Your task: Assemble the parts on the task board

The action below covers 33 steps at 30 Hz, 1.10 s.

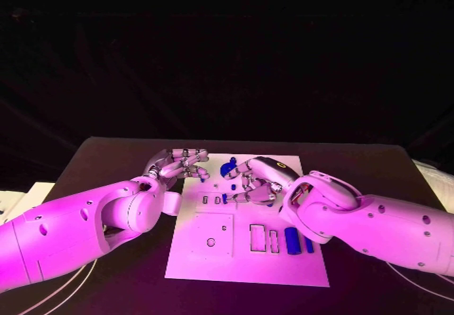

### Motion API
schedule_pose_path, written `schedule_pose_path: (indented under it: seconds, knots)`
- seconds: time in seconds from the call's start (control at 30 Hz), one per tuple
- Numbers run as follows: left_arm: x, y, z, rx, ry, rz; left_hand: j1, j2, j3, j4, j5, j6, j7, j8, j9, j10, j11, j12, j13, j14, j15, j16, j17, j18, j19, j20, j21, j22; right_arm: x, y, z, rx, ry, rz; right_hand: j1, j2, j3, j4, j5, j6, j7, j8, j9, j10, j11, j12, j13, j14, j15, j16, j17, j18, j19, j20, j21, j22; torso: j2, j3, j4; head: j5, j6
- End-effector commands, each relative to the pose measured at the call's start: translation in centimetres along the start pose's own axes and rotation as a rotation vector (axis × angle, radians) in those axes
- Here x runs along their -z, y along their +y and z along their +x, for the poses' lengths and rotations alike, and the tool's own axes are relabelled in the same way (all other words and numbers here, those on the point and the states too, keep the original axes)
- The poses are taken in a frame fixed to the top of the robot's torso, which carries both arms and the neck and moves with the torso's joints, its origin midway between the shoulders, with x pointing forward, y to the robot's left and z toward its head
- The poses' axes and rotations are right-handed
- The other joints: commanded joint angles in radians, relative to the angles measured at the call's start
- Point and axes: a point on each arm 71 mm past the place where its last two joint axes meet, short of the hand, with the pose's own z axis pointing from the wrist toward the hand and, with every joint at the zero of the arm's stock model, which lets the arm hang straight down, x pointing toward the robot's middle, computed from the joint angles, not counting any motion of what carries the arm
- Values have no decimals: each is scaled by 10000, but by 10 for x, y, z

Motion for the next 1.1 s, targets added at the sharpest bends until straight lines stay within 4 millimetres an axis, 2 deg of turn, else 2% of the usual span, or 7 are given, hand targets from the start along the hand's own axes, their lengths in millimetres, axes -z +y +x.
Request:
schedule_pose_path:
  seconds: [0.03, 0.13, 0.23, 0.33, 0.53, 0.7, 1.1]
  knots:
    - [-1, 3, 0, -689, 479, -489, -371, 6, -92, 111, -66, -50, -145, -49, 1, 835, -215, 511, 226, 541, -166, 889, 592, 93, 444, -160, 508, 331, 12, 5, -15, -1256, 387, -872, 158, 43, -144, 25, -203, -82, 16, -22, -4, -88, 5, -2, -52, 497, 78, -5, 217, 87, -13, 111, -25, -16, -78, 23, -43, 46, -25]
    - [-1, 6, -3, -1383, 567, -944, -681, -10, -175, 363, -79, 150, -384, 174, 66, 1635, -485, 1362, 673, 691, -402, 2937, 2245, 52, 691, -425, 1324, 935, 23, 0, -33, -1865, 388, -788, 304, 165, -217, 15, -182, 66, -24, 62, 29, -86, -28, 27, -63, 458, 57, -117, 66, 106, -58, 107, -70, -88, -173, 50, -86, 88, -82]
    - [-1, 10, -7, -2304, 707, -1863, -1178, -41, -423, 731, -85, 664, -787, 656, 218, 2408, -915, 2951, 1761, 1753, -757, 8651, 7730, -112, 1349, -741, 3488, 2949, 32, -8, -55, -2730, -2, -419, 441, 334, -256, 18, -167, 150, -55, 101, 40, -10, -61, 132, -22, 456, 26, -154, 38, 110, -62, 82, -88, -107, -270, 85, -135, 116, -113]
    - [-4, 7, -9, -3584, 1140, -2808, -1751, 90, -789, 1339, -68, 815, -1027, 1238, 474, 1944, -1077, 5160, 3588, 2058, -1030, 11111, 10282, -454, 1665, -974, 6278, 5910, 39, -22, -75, -3750, -540, 231, 499, 459, -279, 41, -139, 213, -74, 132, 48, 9, -79, 142, -43, 442, 7, -221, -45, 127, -103, 65, -135, -185, -355, 107, -184, 148, -168]
    - [-10, -5, -9, -6058, 2023, -4405, -1155, 506, -515, 1347, -19, 500, -983, 1729, 706, 769, -1099, 6346, 4792, 1820, -971, 10753, 9939, -326, 1080, -967, 6517, 6082, 47, -48, -100, -5686, -1404, 1453, 471, 698, -334, 161, -68, 300, -96, 171, 54, 76, -104, 222, -28, 402, -16, -367, -208, 153, -168, 39, -218, -314, -465, 180, -256, 301, -252]
    - [-18, -16, -7, -8390, 2758, -5456, -1208, 470, -483, 1534, -34, 531, -1115, 2221, 933, 900, -1217, 7110, 5433, 2509, -1080, 12355, 11846, -761, 2151, -1043, 8681, 8817, 49, -60, -107, -6233, -1686, 1905, 455, 725, -355, 182, -62, 307, -96, 174, 52, 76, -105, 219, -40, 386, -18, -424, -281, 170, -212, 35, -262, -390, -534, 239, -270, 335, -317]
    - [-37, -17, 6, -11297, 3201, -6789, -2856, 499, -1918, 1938, -599, 629, -1590, 4058, 2362, 2642, -1562, 11404, 10275, 2652, -1389, 12791, 12379, -1120, 2656, -1290, 10342, 11021, 50, -72, -110, -6328, -1764, 2337, 427, 775, -406, 224, -89, 307, -97, 170, 46, 102, -105, 262, -26, 361, -21, -516, -388, 189, -263, 27, -321, -485, -539, 237, -283, 352, -419]
